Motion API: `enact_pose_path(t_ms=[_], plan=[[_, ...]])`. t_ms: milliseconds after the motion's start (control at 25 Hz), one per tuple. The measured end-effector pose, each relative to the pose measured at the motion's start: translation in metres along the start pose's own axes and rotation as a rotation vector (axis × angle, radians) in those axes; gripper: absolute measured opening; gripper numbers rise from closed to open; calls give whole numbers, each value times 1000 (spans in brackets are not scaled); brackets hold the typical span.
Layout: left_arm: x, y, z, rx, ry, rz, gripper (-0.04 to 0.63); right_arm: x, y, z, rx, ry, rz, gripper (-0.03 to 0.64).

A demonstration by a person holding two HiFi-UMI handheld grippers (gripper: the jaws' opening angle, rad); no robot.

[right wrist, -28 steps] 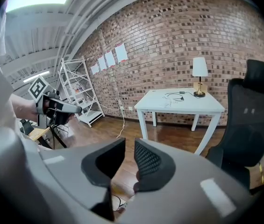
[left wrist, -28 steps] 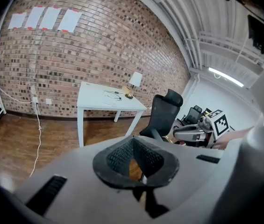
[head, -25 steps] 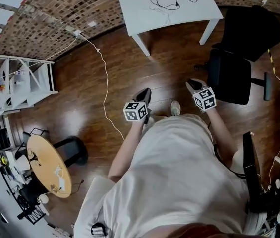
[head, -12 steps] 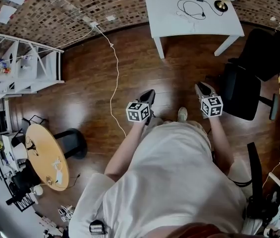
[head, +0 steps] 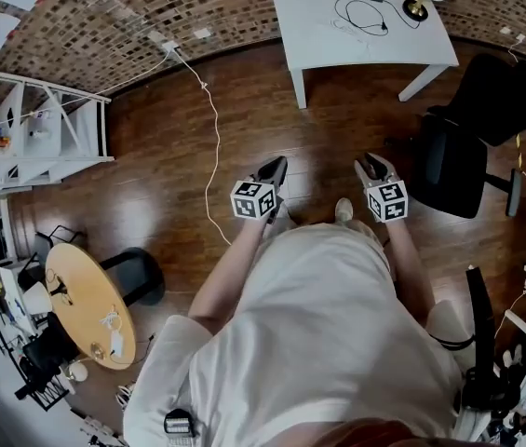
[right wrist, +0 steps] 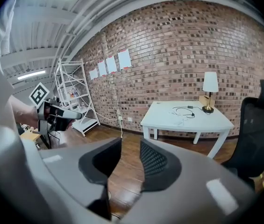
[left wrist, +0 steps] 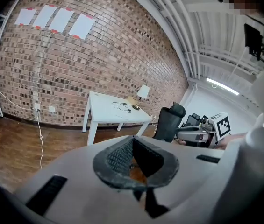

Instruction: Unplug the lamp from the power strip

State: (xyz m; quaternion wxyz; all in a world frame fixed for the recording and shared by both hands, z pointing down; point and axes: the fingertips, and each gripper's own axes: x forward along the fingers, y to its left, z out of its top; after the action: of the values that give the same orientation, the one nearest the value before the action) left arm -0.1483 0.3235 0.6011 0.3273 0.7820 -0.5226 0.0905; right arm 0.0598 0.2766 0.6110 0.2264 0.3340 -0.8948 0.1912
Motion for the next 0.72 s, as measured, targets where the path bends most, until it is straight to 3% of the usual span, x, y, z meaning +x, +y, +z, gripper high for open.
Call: enact_pose_path(t_ms=[400,720], plan=[[0,22,-6,23,36,-21,3,25,19,-10,-59,93,8,156],[1,29,-11,-1,36,13,3,35,17,-21,-110,162,53,158]])
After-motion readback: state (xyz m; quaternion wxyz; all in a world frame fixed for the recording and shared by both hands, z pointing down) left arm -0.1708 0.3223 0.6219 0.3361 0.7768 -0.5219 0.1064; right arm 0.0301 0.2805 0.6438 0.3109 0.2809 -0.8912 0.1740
